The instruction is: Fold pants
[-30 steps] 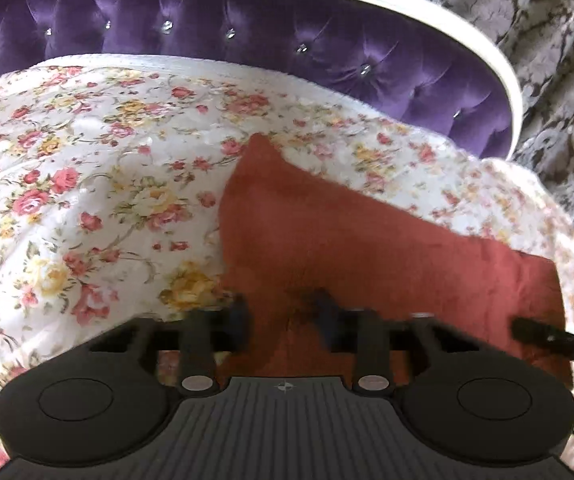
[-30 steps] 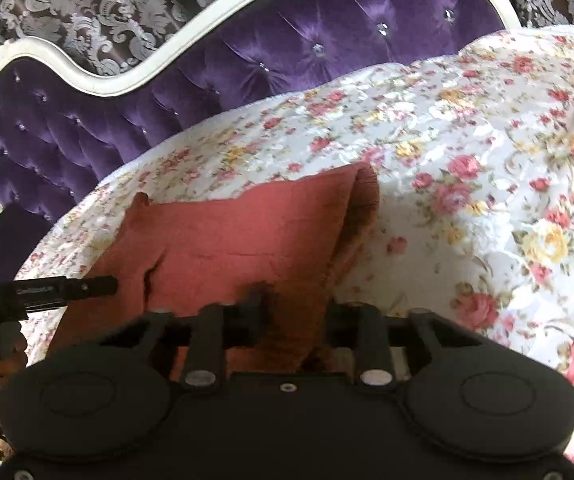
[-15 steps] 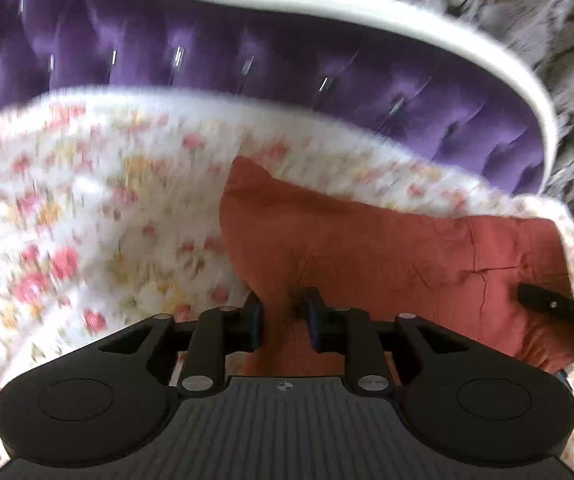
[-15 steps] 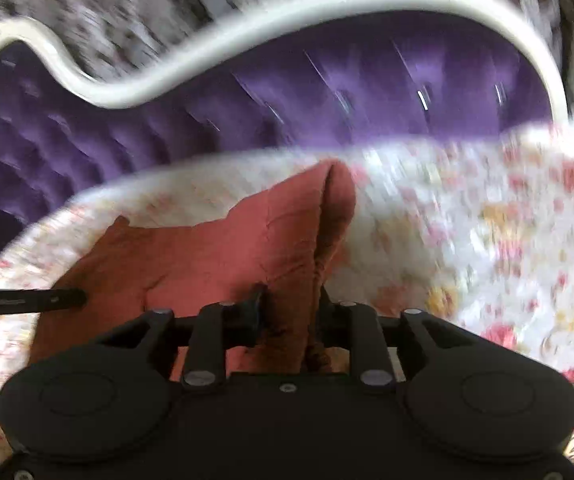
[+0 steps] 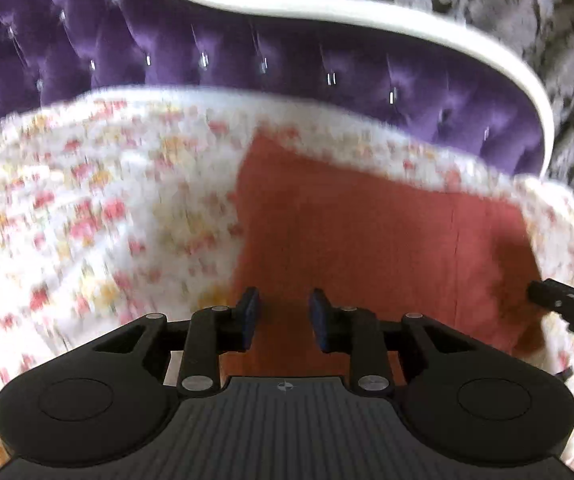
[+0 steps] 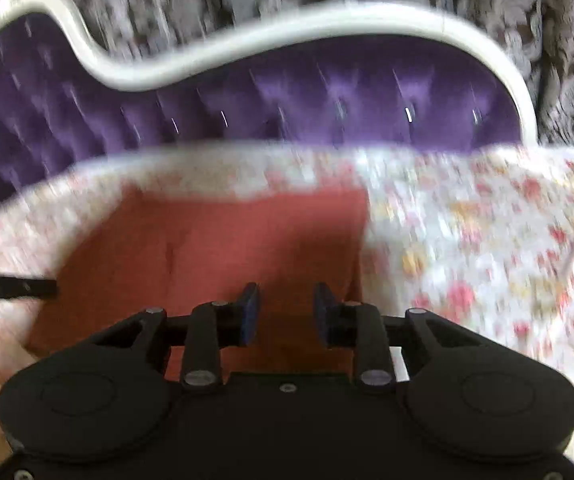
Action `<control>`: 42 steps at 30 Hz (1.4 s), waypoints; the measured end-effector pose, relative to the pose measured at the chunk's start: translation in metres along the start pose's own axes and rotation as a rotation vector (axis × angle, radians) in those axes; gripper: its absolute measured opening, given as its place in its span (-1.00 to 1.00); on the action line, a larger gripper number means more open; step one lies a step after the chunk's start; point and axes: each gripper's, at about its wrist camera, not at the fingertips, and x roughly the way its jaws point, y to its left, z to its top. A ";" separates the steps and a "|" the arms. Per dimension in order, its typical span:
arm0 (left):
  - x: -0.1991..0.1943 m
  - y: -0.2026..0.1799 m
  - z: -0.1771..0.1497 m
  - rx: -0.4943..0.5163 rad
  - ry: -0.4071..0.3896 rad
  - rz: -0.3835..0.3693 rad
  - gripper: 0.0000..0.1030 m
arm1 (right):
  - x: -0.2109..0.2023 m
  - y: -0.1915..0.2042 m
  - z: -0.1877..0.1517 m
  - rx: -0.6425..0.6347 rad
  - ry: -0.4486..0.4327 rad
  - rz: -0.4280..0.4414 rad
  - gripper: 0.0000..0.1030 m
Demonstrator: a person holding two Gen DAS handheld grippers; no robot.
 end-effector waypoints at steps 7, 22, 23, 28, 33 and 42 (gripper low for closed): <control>-0.004 -0.009 -0.013 0.006 -0.004 0.051 -0.47 | -0.024 -0.010 -0.013 0.080 -0.028 -0.009 -0.27; -0.080 -0.040 -0.045 0.033 -0.103 0.089 -0.47 | -0.096 0.016 -0.033 0.079 -0.101 0.063 -0.27; -0.084 -0.042 -0.047 0.042 -0.109 0.096 -0.47 | -0.099 0.017 -0.034 0.075 -0.106 0.066 -0.27; -0.095 -0.048 -0.054 0.060 -0.123 0.120 -0.47 | -0.110 0.023 -0.037 0.075 -0.116 0.079 -0.26; -0.102 -0.050 -0.058 0.064 -0.121 0.136 -0.47 | -0.115 0.031 -0.039 0.060 -0.114 0.082 -0.27; -0.103 -0.050 -0.063 0.051 -0.107 0.169 -0.47 | -0.113 0.037 -0.040 0.064 -0.075 0.076 -0.27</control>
